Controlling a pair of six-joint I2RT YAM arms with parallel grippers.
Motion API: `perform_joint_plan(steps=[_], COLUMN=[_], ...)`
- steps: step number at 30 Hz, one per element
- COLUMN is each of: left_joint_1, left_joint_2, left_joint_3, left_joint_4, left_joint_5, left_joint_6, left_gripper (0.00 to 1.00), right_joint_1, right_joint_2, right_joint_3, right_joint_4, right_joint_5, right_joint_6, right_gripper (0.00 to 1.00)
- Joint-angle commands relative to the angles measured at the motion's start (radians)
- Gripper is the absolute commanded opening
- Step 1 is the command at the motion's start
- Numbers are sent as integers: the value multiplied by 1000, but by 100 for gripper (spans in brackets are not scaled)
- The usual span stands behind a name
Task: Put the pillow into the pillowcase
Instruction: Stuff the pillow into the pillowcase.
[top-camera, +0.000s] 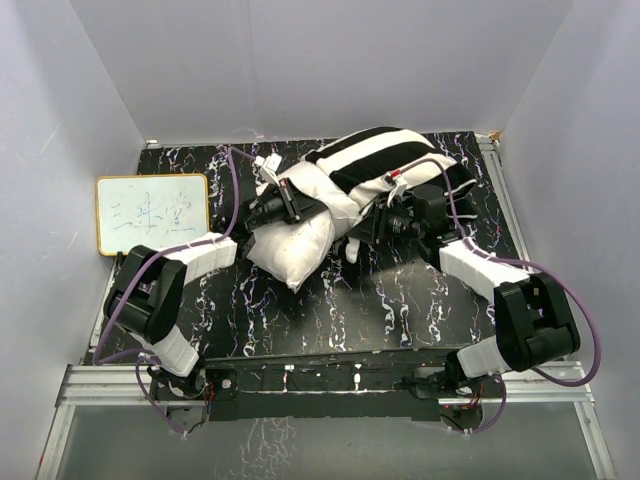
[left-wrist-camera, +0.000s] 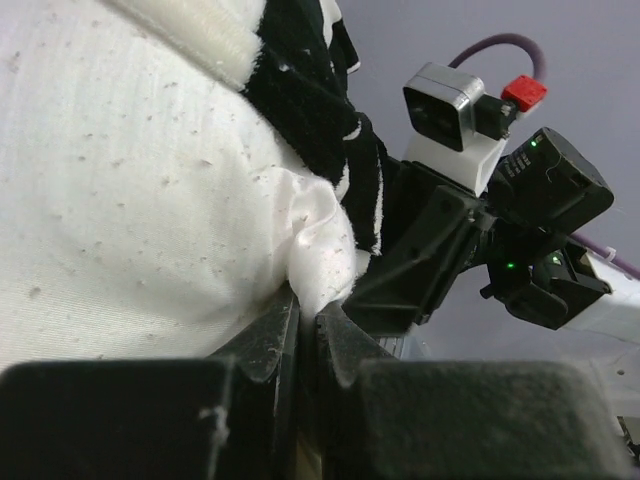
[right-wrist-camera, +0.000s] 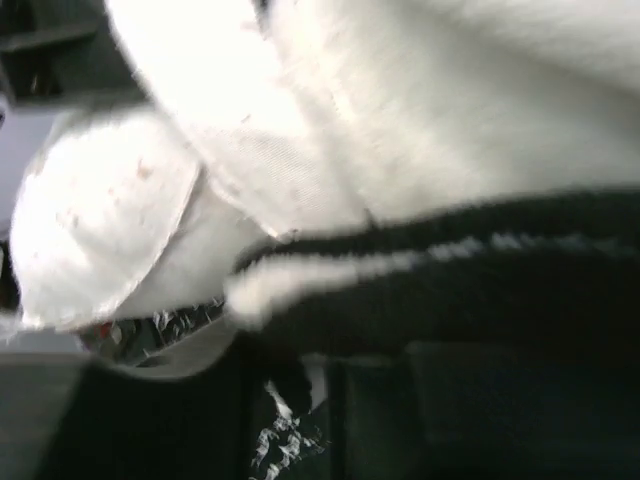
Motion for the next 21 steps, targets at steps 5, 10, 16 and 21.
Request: perform_joint_plan(steps=[5, 10, 16, 21], left_joint_1=[-1, 4, 4, 4], left_joint_2=[6, 54, -9, -14], left_joint_3=[292, 459, 372, 226], left_joint_4=[-125, -266, -262, -161], left_joint_5=[-24, -124, -220, -225], left_joint_6=[50, 72, 37, -54], left_gripper=[0, 0, 0, 0], right_joint_1=[-9, 155, 148, 67], right_joint_2=[1, 155, 298, 428], right_joint_3=[408, 1016, 1106, 1110], right_joint_4=[-189, -428, -290, -124], right_joint_5=[-188, -399, -399, -412], right_joint_6=[-286, -406, -175, 13], right_gripper=[8, 8, 8, 8])
